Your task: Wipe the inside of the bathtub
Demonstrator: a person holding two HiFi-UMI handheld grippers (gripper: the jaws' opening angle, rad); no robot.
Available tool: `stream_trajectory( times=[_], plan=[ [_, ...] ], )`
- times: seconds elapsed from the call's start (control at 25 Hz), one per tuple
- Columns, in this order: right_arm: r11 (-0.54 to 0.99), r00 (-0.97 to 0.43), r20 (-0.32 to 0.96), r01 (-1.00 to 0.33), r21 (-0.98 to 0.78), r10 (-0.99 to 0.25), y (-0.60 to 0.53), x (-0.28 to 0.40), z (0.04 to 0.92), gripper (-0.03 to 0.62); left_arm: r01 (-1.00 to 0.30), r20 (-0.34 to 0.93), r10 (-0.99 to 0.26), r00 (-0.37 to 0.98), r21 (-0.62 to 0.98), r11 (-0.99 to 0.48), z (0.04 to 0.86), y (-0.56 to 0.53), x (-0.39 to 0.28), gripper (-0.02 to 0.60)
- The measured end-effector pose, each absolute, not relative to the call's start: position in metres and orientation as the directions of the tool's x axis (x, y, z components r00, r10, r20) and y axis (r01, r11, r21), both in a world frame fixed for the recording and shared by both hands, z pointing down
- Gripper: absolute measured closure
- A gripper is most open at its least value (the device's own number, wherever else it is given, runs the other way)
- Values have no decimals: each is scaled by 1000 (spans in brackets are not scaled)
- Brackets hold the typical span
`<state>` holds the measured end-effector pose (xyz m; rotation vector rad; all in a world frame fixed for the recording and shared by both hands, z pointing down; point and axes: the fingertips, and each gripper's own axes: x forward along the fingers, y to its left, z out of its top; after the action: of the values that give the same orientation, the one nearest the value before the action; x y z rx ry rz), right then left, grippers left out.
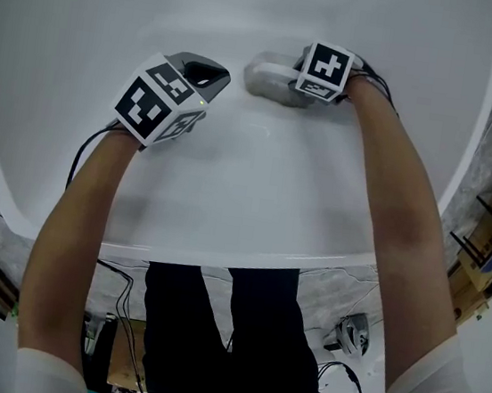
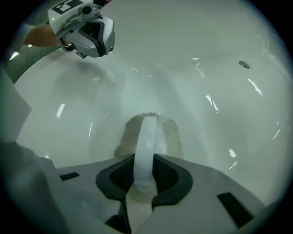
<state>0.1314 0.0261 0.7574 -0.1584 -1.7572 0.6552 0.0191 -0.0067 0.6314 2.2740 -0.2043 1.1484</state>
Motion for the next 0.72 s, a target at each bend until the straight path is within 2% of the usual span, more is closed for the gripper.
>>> stream_trajectory(
  times=[0.72],
  plan=[
    [814,-336,811,-176,-554,480,43,126,691,494,-374,772,127,622,436,-818,586,4,20,569]
  ],
)
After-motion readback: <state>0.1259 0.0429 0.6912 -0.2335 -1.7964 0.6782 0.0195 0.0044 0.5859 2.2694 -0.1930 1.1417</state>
